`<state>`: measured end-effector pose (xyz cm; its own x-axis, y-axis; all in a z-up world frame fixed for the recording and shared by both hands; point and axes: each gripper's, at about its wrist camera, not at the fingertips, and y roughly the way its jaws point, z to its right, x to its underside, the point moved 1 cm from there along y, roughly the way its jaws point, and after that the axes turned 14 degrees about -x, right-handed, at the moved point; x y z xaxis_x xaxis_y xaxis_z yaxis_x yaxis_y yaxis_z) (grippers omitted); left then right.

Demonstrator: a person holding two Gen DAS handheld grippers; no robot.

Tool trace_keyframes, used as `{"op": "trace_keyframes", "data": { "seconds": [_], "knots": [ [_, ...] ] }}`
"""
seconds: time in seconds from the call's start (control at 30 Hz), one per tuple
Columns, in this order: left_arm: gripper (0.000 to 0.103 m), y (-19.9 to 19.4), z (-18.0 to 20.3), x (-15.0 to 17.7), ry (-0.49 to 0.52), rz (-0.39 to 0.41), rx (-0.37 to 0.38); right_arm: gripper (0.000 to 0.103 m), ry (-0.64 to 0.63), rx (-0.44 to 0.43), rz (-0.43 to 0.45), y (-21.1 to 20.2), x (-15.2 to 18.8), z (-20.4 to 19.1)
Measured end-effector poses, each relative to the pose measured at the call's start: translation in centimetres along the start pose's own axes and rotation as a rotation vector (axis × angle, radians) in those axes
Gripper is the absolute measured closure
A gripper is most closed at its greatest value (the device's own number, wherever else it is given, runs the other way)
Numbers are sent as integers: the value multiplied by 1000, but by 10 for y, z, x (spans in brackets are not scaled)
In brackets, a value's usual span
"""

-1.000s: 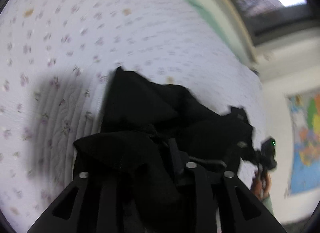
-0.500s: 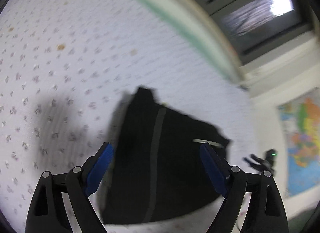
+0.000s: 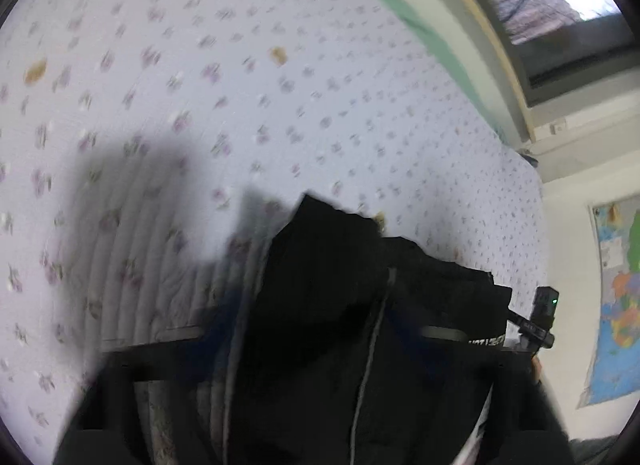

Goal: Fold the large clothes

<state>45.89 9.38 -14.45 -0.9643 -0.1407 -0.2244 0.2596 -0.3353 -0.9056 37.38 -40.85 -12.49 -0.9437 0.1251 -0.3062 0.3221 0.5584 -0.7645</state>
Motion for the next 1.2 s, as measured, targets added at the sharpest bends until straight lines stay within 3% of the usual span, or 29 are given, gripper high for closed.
{"op": "trace_keyframes", "data": {
  "seconds": [0.07, 0.1, 0.23, 0.37, 0.47, 0.57, 0.63, 0.73, 0.8, 0.83, 0.9, 0.97, 1.07, 1.13, 1.2],
  "knots": [
    [85, -5, 7, 2, 14, 20, -50, 78, -72, 61, 43, -16, 6, -22],
    [89, -19, 10, 6, 15, 54, -36, 80, -82, 69, 62, -22, 8, -28],
    [90, -64, 16, 0, -10, 158, 24, 81, -160, 133, 168, -68, -2, -66],
    [91, -83, 30, -30, -24, 254, -4, 82, -231, 198, 225, -78, -37, -88],
    [91, -54, 25, -48, -61, 227, -76, 82, -215, 236, 206, -53, -60, -75],
    [91, -1, 17, -51, -66, 146, -184, 82, -140, 249, 96, -2, -65, -39],
    [91, 30, 10, -45, -75, 87, -203, 83, -95, 236, 18, 32, -59, -19],
    [81, 53, 1, -37, -99, 52, -208, 76, -39, 203, -11, 50, -49, -2],
    [75, 51, -6, -36, -121, 45, -173, 60, 0, 194, 2, 44, -50, 5],
    [66, 46, -9, -37, -131, 39, -160, 58, 28, 193, 9, 38, -51, 9],
    [57, 27, -15, -37, -137, 48, -141, 57, 68, 167, 46, 17, -52, 11],
    [56, 2, -17, -34, -122, 76, -120, 57, 77, 149, 101, -12, -49, -2],
    [50, -50, -4, -19, -34, 146, -174, 54, 40, 119, 185, -59, -35, -35],
    [43, -79, 18, 1, 55, 181, -181, 45, -3, 70, 215, -82, -18, -67],
    [40, -94, 38, 22, 125, 192, -174, 24, -40, 10, 207, -86, 1, -98]
  ]
}}
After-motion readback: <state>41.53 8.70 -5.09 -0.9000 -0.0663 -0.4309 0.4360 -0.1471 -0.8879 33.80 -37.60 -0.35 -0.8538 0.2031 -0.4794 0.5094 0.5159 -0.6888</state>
